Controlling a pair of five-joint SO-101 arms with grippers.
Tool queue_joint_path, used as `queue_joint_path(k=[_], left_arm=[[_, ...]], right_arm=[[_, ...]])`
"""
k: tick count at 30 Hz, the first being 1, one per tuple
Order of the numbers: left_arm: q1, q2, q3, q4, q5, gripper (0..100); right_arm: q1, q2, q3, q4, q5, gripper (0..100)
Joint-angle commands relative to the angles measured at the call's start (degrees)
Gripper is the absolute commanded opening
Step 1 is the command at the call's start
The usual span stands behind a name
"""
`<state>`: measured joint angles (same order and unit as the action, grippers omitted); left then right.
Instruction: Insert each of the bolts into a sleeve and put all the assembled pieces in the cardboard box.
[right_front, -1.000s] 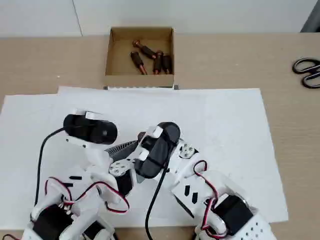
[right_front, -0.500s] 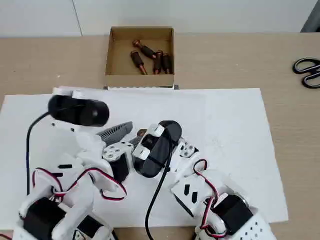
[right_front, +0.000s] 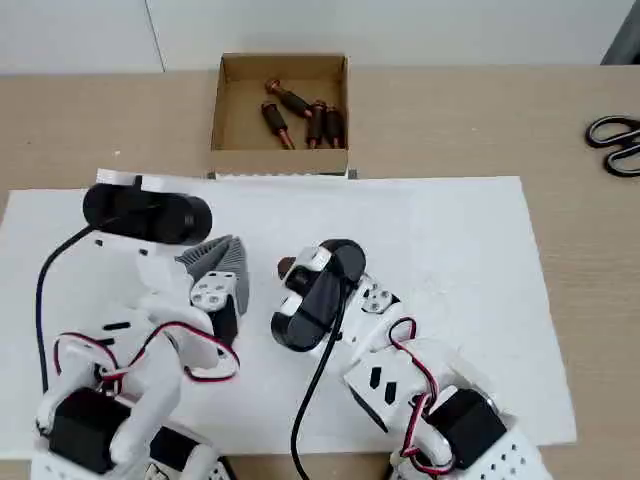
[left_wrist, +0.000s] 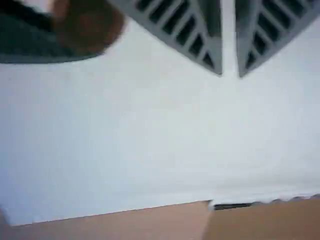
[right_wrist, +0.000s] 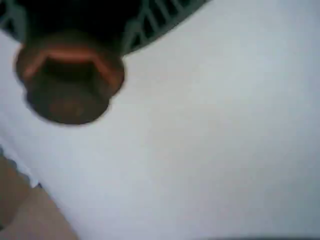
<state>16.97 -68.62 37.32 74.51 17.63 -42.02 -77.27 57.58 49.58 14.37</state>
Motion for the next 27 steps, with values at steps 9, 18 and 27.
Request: queue_joint_path(k=[9, 18, 27], left_arm=[[-16.4, 0.2, 21.9, -8.5, -5.9, 1], [-17.0, 0.2, 36.3, -22.8, -6.0, 1], [-16.8, 0.2, 42.6, -28.5, -6.0, 1]], right_arm=[[14.5, 11.1, -7.6, -11.3, -0.1, 0.4], [20.2, 44.2, -36.3, -15.5, -4.5, 0.4], [21.8, 73.9, -62.8, -15.6, -4.1, 0.4]])
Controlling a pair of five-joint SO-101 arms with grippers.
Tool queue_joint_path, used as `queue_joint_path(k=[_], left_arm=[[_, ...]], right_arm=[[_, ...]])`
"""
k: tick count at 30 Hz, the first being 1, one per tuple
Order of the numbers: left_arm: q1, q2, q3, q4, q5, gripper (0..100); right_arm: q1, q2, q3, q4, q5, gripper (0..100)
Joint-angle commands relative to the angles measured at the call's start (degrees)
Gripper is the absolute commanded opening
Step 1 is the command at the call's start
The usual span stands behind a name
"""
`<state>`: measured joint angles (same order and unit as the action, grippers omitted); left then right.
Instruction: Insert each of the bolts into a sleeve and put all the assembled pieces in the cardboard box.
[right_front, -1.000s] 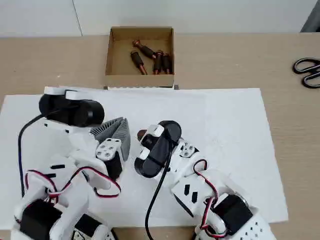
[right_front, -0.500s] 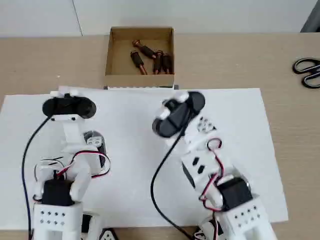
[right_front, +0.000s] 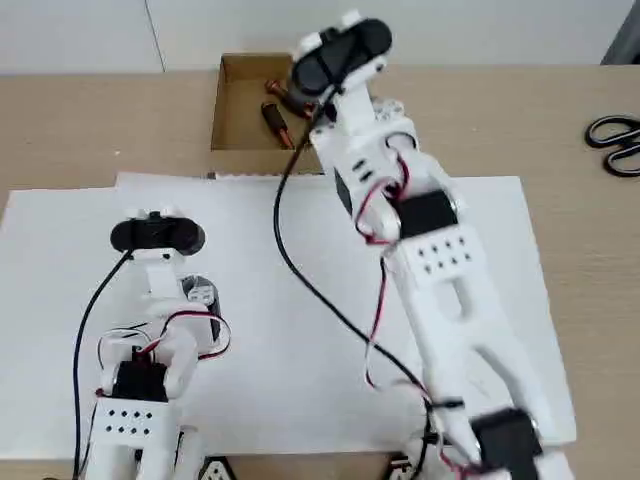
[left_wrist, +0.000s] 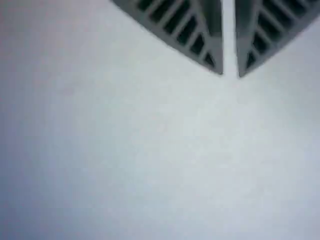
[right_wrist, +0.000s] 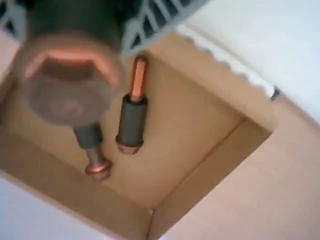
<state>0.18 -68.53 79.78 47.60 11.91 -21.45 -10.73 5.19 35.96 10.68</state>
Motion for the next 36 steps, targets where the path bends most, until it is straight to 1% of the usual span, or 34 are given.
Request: queue_joint_path(k=[1, 8, 15, 18, 20, 23, 26, 28, 30, 36], left_arm=[[0.1, 0.1, 0.5, -1.6, -0.3, 1], [0.0, 0.1, 2.9, -1.6, -0.1, 1], [0.2, 0.1, 3.8, -1.7, 0.0, 1], [0.2, 0.1, 3.8, -1.7, 0.0, 1], [0.2, 0.1, 3.8, -1.7, 0.0, 1], [0.2, 0.1, 3.8, -1.7, 0.0, 1], [0.2, 0.1, 3.8, -1.7, 0.0, 1], [0.2, 0.1, 3.8, -1.7, 0.0, 1], [0.2, 0.1, 3.8, -1.7, 0.0, 1], [0.2, 0.1, 3.8, -1.7, 0.0, 1]], right_arm=[[1.5, 11.0, -13.4, -2.0, -0.4, 0.4], [2.9, 36.6, -37.4, -2.0, 0.3, 0.4], [1.8, 59.1, -64.4, -2.0, 10.2, 0.4], [0.7, 66.8, -74.5, -1.6, 14.1, 0.7], [-0.3, 71.0, -80.0, -1.5, 18.1, 0.8], [-1.5, 76.3, -85.5, -1.5, 25.7, 1.4], [-1.9, 79.9, -88.4, -1.5, 30.8, 8.8], [-1.8, 81.0, -89.7, -0.2, 31.4, 16.2], [-1.8, 81.2, -90.7, 2.7, 31.3, 21.3], [-1.3, 81.4, -94.1, 5.4, 31.3, 18.3]])
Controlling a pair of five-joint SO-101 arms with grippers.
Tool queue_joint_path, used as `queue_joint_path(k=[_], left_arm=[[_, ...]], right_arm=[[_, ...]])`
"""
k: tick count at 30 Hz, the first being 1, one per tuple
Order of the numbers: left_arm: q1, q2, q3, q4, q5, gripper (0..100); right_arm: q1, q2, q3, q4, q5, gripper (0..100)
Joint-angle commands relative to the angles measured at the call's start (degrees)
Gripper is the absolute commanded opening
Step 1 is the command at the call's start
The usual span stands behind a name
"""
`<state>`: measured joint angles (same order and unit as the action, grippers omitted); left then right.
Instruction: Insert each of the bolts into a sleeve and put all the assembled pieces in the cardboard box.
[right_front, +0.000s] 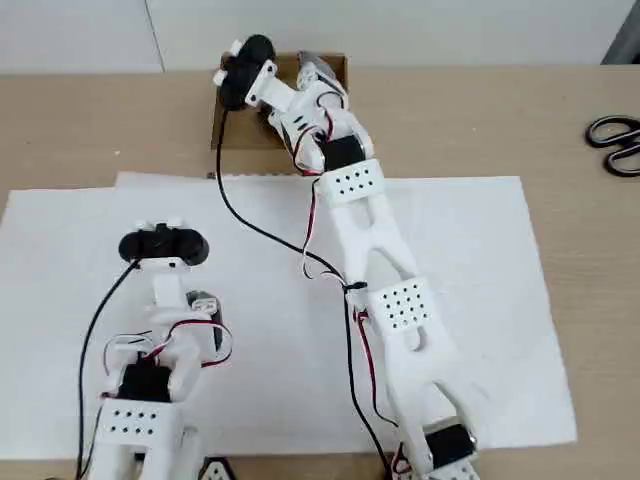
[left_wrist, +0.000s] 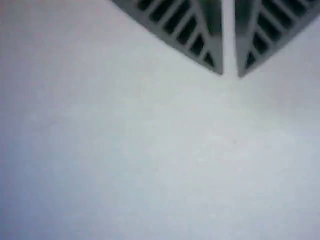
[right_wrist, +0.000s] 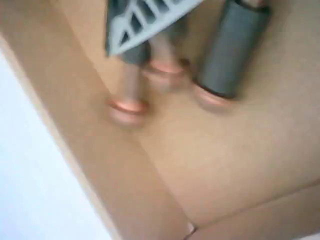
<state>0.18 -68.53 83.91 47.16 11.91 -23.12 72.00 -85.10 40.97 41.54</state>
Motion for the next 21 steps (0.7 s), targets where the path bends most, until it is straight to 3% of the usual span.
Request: queue_joint_path(k=[1, 6, 10, 21], left_arm=[[0.2, 0.1, -0.3, -1.2, 0.0, 1], [0.2, 0.1, -0.3, -1.2, 0.0, 1], [0.2, 0.1, -0.3, -1.2, 0.0, 1], [0.0, 0.1, -0.3, -1.2, 0.0, 1]], right_arm=[[0.5, -1.5, -4.2, 0.4, 0.4, 17.6], [0.9, -1.8, -8.8, 4.1, 0.5, 12.3], [1.3, -2.4, -11.5, 12.4, 0.5, 0.4], [2.9, -23.2, -11.3, 32.9, -6.6, 0.3]])
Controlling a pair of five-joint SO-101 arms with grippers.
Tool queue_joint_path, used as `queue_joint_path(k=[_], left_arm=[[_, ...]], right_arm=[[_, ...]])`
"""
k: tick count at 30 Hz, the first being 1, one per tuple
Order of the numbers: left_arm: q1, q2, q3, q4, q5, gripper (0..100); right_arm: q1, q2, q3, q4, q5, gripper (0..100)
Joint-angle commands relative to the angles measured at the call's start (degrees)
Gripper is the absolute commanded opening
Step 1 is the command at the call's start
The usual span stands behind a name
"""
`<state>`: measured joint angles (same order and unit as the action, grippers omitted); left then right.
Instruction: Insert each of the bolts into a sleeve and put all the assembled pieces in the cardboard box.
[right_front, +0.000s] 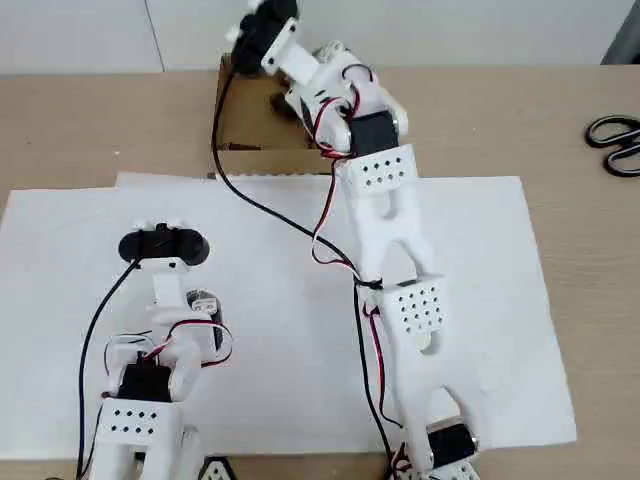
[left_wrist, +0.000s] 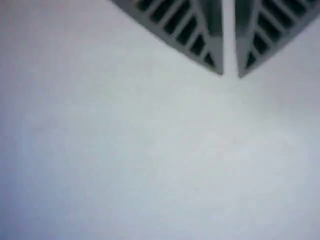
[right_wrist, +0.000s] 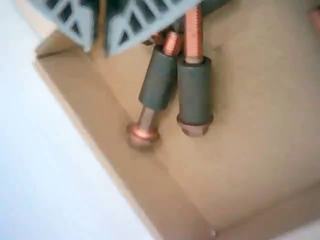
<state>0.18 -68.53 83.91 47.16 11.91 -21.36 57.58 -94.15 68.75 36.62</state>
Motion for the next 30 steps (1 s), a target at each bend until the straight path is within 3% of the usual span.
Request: queue_joint_path(k=[1, 12, 21, 30], left_arm=[[-0.1, 0.1, -0.3, -1.2, 0.0, 1], [-0.2, 0.1, -0.2, -0.8, 0.1, 1], [-0.2, 0.1, -0.2, -0.8, 0.1, 1], [-0.2, 0.1, -0.2, -1.1, 0.0, 1]], right_arm=[[1.3, -10.5, -2.3, 7.3, -1.8, 0.3], [4.1, -27.4, -2.3, 27.1, -9.8, 0.3], [11.7, -40.0, -1.1, 28.5, -11.3, 0.3], [19.7, -65.7, 23.0, 28.3, -11.4, 0.3]])
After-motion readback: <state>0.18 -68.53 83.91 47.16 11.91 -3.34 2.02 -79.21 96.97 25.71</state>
